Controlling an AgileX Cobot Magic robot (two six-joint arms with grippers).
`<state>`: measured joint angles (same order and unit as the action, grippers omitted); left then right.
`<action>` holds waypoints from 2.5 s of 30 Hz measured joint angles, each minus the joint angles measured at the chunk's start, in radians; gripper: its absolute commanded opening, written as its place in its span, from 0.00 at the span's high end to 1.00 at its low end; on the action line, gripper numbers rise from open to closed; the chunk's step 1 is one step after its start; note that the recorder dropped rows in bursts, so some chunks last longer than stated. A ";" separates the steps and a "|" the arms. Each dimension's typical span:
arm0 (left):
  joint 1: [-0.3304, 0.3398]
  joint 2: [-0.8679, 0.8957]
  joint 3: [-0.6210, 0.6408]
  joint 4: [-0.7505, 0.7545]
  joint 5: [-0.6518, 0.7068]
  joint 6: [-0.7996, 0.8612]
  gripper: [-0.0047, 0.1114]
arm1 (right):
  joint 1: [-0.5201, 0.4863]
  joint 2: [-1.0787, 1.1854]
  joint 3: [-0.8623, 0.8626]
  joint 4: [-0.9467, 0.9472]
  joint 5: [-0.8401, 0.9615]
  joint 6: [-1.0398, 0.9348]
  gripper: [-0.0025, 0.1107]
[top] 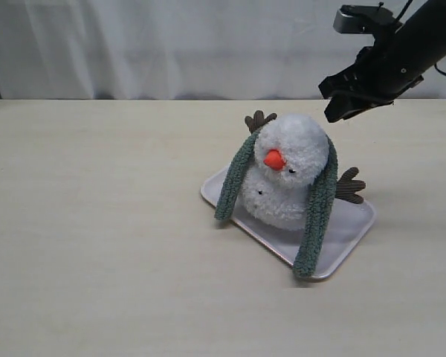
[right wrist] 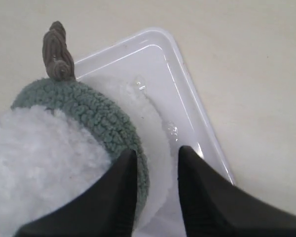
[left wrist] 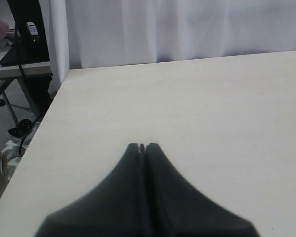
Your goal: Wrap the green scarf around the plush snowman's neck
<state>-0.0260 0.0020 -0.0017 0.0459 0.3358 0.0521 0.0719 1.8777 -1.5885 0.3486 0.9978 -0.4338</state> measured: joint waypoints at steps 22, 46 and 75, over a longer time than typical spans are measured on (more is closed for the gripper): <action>0.000 0.000 0.000 0.000 0.000 0.000 0.96 | 0.000 0.010 0.114 0.049 -0.053 -0.017 0.73; 0.000 0.000 0.000 0.000 0.000 0.000 0.96 | 0.000 0.049 0.122 0.064 -0.010 -0.017 0.73; 0.000 0.000 0.000 0.000 0.000 0.000 0.96 | 0.000 -0.111 0.148 0.084 0.210 -0.009 0.72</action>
<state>-0.0260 0.0020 -0.0017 0.0459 0.3358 0.0521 0.0719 1.7667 -1.4402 0.4327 1.2082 -0.4425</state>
